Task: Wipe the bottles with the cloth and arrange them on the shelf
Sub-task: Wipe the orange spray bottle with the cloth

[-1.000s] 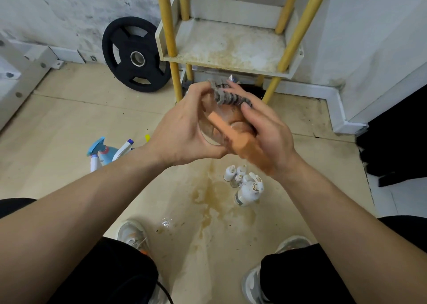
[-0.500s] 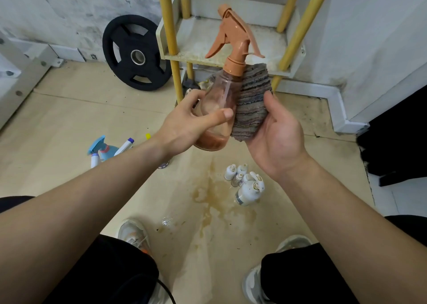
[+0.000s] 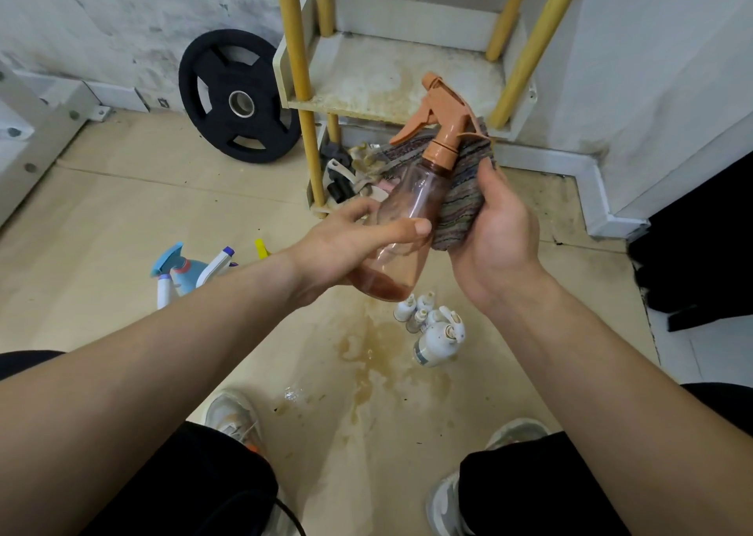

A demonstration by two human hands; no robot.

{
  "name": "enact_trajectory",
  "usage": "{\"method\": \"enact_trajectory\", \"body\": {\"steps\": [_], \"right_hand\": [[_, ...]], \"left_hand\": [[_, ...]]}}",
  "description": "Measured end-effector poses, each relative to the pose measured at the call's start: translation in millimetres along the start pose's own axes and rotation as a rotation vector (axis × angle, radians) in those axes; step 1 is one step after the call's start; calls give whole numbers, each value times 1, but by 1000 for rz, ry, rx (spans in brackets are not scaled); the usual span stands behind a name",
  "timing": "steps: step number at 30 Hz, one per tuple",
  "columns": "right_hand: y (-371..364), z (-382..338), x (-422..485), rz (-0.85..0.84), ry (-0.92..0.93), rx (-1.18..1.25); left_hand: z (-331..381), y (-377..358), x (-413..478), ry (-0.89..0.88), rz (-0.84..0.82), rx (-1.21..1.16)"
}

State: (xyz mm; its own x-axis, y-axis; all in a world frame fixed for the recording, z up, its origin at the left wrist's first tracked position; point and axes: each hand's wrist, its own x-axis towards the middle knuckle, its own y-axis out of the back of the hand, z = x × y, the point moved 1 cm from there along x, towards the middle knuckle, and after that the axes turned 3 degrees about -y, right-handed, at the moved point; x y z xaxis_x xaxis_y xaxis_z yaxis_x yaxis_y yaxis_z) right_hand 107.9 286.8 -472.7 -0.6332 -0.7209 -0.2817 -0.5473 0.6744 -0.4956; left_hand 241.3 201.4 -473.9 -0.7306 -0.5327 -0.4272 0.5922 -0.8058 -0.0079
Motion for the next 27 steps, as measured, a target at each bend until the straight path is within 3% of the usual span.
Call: {"method": "enact_trajectory", "body": {"steps": [6, 10, 16, 22, 24, 27], "right_hand": [[2, -15, -3, -140, -103, 86], [2, -15, -4, -223, -97, 18], [1, -6, -5, -219, -84, -83], [-1, -2, 0, -109, 26, -225], [-3, -5, 1, -117, 15, -194], [-2, -14, 2, -145, -9, -112]], "left_hand": [[-2, 8, 2, 38, -118, -48], [1, 10, -1, 37, -187, -28], [-1, 3, -3, 56, -85, 3], [-8, -6, 0, 20, 89, 93], [-10, -10, -1, 17, 72, 40], [-10, -9, -1, 87, -82, -127]]}}
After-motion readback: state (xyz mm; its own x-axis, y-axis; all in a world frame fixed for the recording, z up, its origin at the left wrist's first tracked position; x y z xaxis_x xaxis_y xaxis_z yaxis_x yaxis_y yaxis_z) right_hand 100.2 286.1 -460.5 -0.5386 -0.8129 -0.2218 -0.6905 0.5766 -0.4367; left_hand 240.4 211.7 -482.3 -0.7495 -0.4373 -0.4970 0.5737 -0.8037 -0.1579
